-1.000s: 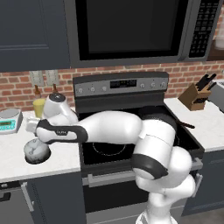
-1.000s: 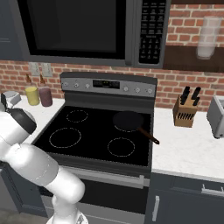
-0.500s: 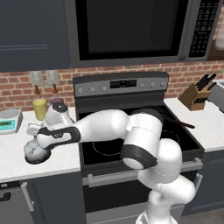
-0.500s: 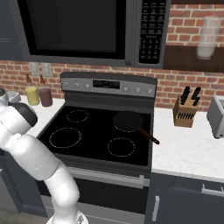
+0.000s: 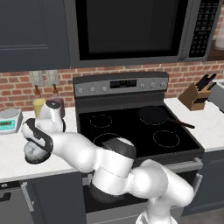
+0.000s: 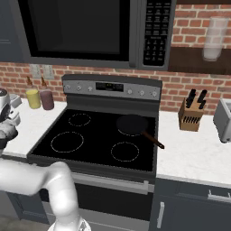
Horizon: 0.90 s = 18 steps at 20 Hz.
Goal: Pick the kettle from the counter and place it on a stove burner. Then turn the burner on.
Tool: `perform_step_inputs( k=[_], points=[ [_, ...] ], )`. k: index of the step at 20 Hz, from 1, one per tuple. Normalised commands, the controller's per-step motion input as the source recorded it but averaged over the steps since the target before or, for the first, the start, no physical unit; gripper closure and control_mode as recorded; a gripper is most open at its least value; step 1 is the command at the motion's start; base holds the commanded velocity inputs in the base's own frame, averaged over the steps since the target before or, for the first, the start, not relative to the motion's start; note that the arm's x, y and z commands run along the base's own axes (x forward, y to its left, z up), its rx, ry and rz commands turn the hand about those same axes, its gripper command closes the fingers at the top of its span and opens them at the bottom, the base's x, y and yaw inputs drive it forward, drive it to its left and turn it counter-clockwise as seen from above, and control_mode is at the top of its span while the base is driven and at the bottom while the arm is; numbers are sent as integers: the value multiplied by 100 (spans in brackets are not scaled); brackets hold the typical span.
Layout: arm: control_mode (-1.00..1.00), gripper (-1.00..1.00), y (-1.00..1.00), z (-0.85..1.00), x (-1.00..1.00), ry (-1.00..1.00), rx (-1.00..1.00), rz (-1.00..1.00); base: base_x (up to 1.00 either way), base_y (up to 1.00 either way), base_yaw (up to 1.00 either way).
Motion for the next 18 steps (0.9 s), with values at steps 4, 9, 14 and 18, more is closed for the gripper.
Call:
perform_step_inputs(
  k=[4, 9, 14, 18],
  points=[
    [-100, 100, 3, -12, 2, 5, -8, 0, 0, 0, 0],
    [-100, 100, 0, -2, -4, 0, -3, 0, 0, 0, 0],
    [-100, 100, -4, 0, -17, -6, -2, 0, 0, 0, 0],
    [-100, 100, -31, 0, -27, -21, -1, 0, 0, 0, 0]
  ],
)
